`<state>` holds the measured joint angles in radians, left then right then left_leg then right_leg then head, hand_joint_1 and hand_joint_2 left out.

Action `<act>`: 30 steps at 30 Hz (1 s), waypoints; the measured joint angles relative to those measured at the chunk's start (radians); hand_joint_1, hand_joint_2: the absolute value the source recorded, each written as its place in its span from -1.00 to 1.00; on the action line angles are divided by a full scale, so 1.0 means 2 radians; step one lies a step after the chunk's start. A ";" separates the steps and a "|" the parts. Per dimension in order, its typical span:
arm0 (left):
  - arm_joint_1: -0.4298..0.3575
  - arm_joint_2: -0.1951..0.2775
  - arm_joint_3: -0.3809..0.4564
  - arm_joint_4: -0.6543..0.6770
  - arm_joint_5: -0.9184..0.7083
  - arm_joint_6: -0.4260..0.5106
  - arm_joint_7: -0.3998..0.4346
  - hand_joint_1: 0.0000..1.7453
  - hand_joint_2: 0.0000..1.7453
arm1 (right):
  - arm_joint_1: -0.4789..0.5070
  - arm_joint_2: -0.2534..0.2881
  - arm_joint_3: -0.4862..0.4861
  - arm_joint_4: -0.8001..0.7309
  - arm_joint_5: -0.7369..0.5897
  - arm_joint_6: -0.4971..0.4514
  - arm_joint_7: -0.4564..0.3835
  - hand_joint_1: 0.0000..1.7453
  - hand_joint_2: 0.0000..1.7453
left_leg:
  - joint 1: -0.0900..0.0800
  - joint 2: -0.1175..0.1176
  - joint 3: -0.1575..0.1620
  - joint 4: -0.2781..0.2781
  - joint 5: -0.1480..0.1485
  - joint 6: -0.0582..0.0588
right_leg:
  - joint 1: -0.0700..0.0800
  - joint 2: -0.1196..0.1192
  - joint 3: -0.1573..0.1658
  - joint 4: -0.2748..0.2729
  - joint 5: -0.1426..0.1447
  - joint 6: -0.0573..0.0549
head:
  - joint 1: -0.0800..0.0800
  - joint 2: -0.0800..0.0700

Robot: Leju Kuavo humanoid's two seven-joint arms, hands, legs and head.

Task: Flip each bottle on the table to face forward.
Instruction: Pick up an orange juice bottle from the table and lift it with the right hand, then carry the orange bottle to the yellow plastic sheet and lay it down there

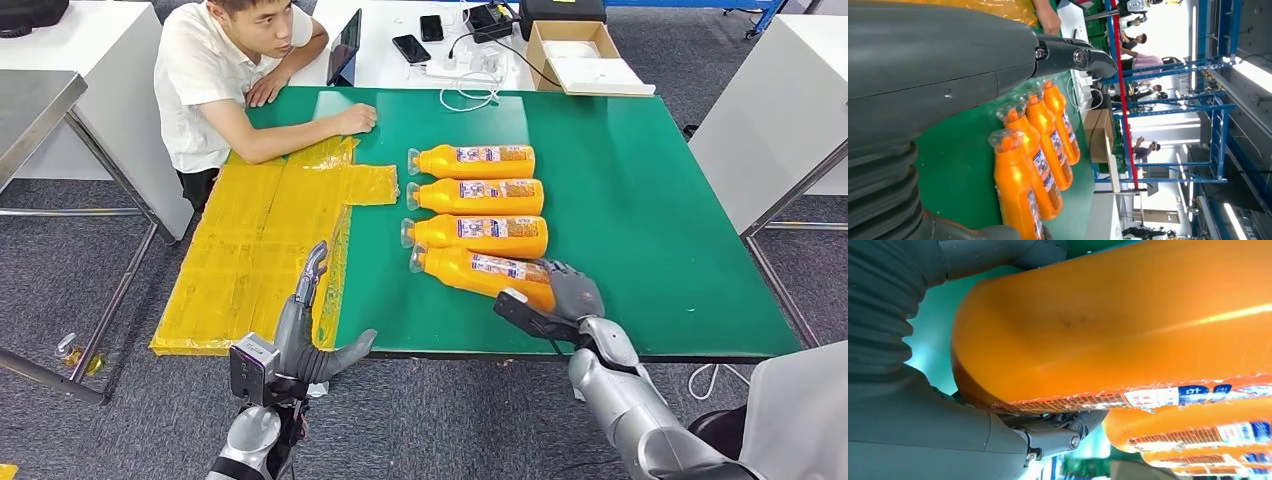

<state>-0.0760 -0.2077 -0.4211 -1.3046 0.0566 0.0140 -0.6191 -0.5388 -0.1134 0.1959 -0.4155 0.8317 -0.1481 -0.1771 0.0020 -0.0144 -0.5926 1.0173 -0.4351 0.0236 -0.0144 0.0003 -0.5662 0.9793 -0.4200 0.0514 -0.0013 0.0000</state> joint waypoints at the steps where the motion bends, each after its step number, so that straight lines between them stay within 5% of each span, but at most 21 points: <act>1: 0.000 0.000 0.000 0.000 0.001 0.000 -0.001 -1.00 1.00 | 0.002 0.001 -0.006 0.000 -0.013 0.006 -0.020 1.00 1.00 | 0.000 0.000 0.000 0.000 0.000 0.000 | 0.000 0.000 0.000 0.000 0.000 0.000 | 0.000 0.000; 10: 0.014 -0.003 0.002 0.000 0.080 -0.020 0.022 -1.00 1.00 | 0.053 0.028 -0.056 -0.035 -0.122 0.028 -0.161 1.00 1.00 | 0.000 0.002 -0.001 0.000 0.000 0.000 | 0.000 0.002 -0.001 0.000 0.000 0.000 | 0.000 0.000; 16: 0.033 -0.007 0.006 0.000 0.187 -0.035 0.100 -1.00 1.00 | 0.097 0.040 -0.063 -0.095 -0.170 0.027 -0.187 1.00 1.00 | 0.000 0.002 -0.004 0.000 0.000 0.000 | 0.000 0.002 -0.003 0.000 0.000 0.000 | 0.000 0.000; 30: 0.047 -0.003 -0.014 -0.003 0.308 -0.067 0.157 -1.00 1.00 | 0.127 0.075 -0.045 -0.167 -0.232 0.031 -0.194 1.00 1.00 | 0.000 0.002 -0.007 0.000 0.000 0.000 | 0.000 0.002 -0.006 0.000 0.000 0.000 | 0.000 0.000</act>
<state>0.0183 -0.2132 -0.4497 -1.3114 0.6728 -0.1192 -0.3046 -0.2853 0.0368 0.1051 -0.7501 0.3670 -0.0853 -0.5658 0.0025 -0.0112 -0.6060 1.0172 -0.4352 0.0233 -0.0140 0.0034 -0.5784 0.9802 -0.4197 0.0513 -0.0018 0.0000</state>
